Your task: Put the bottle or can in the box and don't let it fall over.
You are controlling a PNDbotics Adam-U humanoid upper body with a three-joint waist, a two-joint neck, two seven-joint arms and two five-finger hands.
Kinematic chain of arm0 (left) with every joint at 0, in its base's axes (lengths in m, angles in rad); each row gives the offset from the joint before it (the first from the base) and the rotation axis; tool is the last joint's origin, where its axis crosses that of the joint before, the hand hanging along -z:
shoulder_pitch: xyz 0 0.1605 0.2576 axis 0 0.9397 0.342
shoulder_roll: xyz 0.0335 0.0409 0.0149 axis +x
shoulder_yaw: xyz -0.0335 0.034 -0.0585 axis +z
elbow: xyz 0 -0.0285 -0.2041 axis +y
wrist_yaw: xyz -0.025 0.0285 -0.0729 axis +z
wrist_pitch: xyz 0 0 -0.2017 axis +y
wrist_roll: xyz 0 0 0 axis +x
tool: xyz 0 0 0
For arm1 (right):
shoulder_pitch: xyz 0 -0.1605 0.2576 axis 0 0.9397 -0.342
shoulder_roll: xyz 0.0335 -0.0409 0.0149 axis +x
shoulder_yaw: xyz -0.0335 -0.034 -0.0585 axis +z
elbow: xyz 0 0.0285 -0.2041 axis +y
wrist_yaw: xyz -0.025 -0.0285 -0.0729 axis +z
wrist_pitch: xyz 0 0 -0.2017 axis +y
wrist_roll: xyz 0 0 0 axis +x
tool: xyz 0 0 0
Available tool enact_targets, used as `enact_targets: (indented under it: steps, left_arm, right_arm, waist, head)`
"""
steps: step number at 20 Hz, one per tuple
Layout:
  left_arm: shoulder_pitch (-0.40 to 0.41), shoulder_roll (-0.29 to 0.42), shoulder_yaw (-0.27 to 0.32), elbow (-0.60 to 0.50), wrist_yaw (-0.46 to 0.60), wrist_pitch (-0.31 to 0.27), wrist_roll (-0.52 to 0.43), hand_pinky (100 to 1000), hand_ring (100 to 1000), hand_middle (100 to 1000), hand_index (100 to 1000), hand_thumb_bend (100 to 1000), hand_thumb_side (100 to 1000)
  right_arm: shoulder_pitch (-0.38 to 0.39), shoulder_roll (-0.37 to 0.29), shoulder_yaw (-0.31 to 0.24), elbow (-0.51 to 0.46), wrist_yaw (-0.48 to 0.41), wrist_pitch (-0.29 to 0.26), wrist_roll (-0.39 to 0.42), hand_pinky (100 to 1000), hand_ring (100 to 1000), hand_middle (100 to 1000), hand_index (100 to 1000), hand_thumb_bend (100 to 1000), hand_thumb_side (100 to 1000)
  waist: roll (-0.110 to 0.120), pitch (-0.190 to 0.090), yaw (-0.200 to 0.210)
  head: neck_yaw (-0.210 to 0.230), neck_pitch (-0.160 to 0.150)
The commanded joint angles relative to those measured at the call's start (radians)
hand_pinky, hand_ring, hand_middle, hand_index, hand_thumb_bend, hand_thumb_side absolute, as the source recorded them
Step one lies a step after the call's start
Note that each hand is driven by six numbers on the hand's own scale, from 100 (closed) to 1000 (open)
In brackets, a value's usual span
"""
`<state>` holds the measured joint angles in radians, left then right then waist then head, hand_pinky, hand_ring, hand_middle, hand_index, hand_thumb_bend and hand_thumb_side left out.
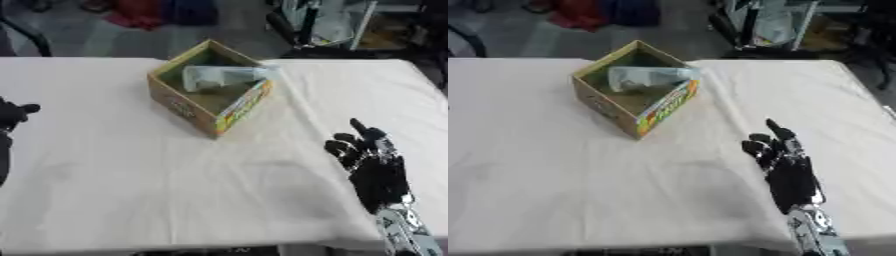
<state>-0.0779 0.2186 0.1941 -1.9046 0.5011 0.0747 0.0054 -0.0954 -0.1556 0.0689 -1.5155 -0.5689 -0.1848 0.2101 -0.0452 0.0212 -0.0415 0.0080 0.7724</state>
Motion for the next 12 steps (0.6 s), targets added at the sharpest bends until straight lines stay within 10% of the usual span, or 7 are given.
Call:
enact_targets:
  steps: [1, 12]
  left_arm:
    - [-0.015, 0.006, -0.011, -0.01, 0.016, 0.013, -0.009, 603, 323, 268, 943, 405, 985]
    - [-0.02, 0.002, -0.032, -0.001, 0.047, 0.031, -0.033, 604, 322, 269, 947, 389, 980]
  right_arm:
    - [-0.009, -0.017, 0.002, -0.018, 0.0, 0.0, 0.006, 858, 711, 645, 968, 100, 762]
    - [-0.01, -0.016, 0.004, -0.022, 0.001, -0.001, 0.011, 858, 712, 644, 967, 100, 737]
  waist:
    - [0.003, -0.007, -0.002]
    - [0.005, -0.006, -0.005]
  head:
    - [0.006, -0.002]
    - [0.004, -0.002]
